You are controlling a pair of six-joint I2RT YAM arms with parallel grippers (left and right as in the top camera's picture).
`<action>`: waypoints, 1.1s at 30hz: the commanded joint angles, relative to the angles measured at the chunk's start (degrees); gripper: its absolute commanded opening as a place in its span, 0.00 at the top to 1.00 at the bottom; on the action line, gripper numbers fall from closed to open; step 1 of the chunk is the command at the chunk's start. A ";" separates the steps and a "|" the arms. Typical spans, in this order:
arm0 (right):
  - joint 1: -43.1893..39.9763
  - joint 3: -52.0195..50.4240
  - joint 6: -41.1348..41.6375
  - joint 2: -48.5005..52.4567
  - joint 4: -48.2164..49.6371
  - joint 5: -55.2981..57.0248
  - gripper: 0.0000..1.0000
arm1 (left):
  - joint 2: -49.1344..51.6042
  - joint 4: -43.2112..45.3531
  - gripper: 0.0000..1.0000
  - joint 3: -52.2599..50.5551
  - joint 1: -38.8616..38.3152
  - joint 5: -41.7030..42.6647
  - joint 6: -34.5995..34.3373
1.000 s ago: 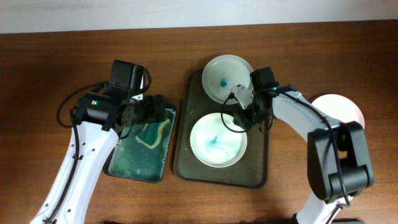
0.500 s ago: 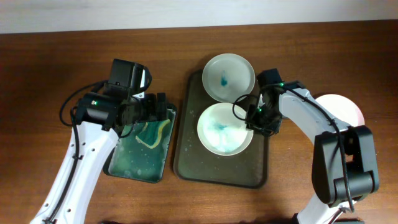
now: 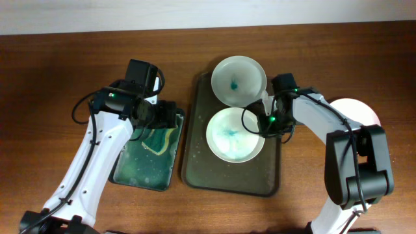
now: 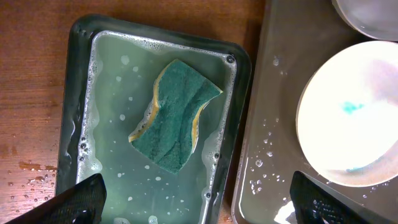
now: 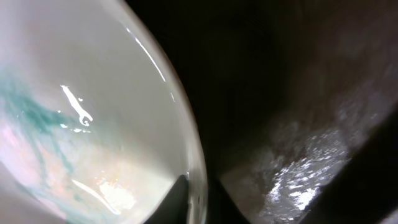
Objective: Clean dirty plates on tray and stack at the side
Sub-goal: 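Grip the rim of the front plate with the right gripper, then grasp the sponge from the sink tray with the left gripper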
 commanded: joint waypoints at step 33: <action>-0.15 -2.51 1.40 0.66 -1.16 0.11 0.96 | 21.44 -5.35 1.00 8.09 0.63 -0.87 7.37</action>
